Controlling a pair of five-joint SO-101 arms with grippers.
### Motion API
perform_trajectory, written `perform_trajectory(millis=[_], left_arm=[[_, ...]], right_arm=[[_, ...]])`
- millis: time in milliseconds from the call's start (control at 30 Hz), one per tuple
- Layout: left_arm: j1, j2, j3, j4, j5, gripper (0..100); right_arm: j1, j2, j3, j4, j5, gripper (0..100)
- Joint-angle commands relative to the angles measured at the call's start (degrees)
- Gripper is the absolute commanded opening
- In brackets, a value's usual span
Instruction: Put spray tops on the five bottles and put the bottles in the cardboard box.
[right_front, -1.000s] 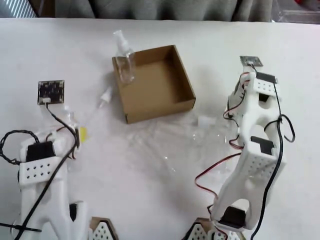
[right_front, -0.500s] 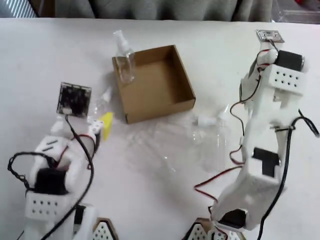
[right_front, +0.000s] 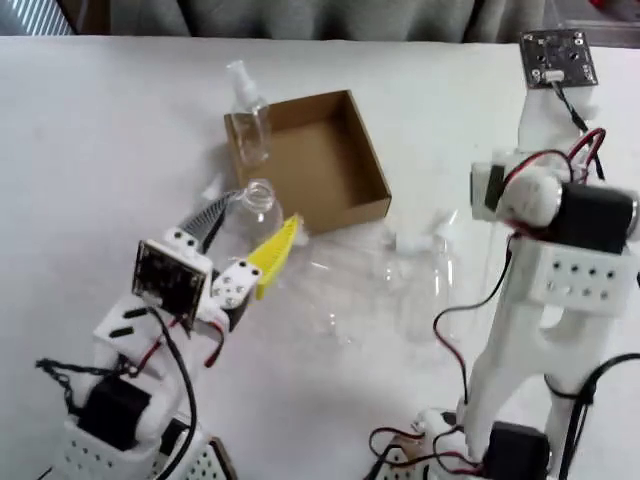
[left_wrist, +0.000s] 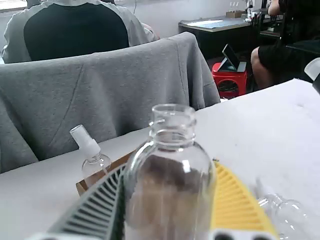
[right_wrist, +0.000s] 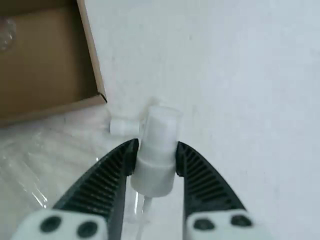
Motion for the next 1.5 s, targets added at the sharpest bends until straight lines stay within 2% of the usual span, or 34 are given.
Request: perform_trajectory(millis=[0,133,333,567,700,1000,1233,1467], left_arm=[[-0.13,-1.01,3.52,-8.09,4.48,2],[-2.42,-1.89,6.59,-11.6,5.89,2],[-3.21,-7.87,11.52,-12.13,5.98,2],[-3.38,-18.77,18.29,-11.43,5.98,2],[-3.12,-19.74,18.81,-8.53,5.98,2],[-3.12,-19.65,18.81,-5.63,5.63,2],[-3.12,-19.65,18.81,-5.19,5.63,2],[-3.65,-19.65,18.99,-5.27,5.54,2]], right_arm=[[-4.44,-4.26,-0.18,-4.0,-3.52,1.6],[-10.33,-5.41,-0.26,-11.47,-7.38,1.6],[-20.97,-5.67,-0.62,-20.7,-12.75,1.6],[-34.24,-8.48,-0.53,-29.14,-12.48,1.6],[-40.13,-11.3,-0.44,-36.97,-12.31,1.6],[-44.79,-13.67,-0.35,-44.26,-12.22,1.7],[-50.42,-13.32,2.37,-50.95,-2.99,1.7],[-51.12,-17.36,12.31,-54.9,-2.73,1.7]])
